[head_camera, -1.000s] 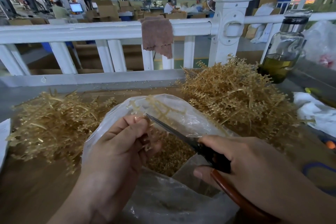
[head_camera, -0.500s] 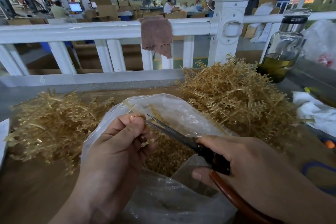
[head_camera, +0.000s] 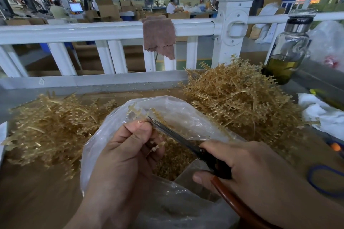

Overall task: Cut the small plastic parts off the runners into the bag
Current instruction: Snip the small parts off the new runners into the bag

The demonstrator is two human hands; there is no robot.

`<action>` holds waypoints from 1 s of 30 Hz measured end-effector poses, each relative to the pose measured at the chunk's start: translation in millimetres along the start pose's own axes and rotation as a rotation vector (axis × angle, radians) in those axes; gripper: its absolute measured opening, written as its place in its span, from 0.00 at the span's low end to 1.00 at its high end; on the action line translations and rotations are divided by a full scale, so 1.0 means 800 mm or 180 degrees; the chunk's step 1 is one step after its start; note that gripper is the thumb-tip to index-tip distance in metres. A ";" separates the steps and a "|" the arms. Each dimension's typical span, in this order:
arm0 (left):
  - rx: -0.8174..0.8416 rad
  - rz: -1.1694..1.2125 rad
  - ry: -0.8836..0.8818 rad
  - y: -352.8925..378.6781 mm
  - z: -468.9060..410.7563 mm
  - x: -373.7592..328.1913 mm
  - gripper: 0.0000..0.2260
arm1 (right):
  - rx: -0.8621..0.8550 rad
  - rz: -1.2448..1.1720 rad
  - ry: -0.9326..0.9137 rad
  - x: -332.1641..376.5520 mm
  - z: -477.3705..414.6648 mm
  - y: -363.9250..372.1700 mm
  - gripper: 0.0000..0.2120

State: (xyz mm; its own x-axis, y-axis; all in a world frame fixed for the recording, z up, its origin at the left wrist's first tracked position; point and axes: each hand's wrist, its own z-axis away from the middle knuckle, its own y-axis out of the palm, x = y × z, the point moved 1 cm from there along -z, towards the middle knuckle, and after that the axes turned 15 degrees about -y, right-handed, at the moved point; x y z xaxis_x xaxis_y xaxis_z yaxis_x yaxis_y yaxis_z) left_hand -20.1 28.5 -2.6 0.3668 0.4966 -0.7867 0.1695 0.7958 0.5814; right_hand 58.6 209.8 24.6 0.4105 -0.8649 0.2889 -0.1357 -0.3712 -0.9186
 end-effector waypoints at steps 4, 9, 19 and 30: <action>-0.0006 0.0009 -0.0017 0.000 0.001 0.001 0.04 | -0.0007 0.0045 -0.0044 -0.001 0.002 0.001 0.24; -0.0051 0.0063 -0.0028 0.002 0.000 0.002 0.05 | -0.0097 0.0174 -0.0034 -0.002 0.003 0.002 0.20; 0.0026 0.0087 -0.0068 0.001 0.000 0.000 0.05 | -0.0129 -0.0045 -0.0042 -0.001 0.000 0.000 0.22; -0.0013 0.0123 -0.0121 0.002 -0.001 0.001 0.06 | 0.0001 -0.0004 0.0050 0.002 0.001 -0.006 0.18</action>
State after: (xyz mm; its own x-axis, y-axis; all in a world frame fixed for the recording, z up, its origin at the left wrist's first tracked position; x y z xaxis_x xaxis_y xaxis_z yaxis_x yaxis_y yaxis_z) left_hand -20.2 30.6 -2.7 0.4075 0.5134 -0.7552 0.1509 0.7777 0.6102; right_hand 60.7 210.3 28.9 0.3965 -0.8696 0.2943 -0.1350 -0.3723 -0.9182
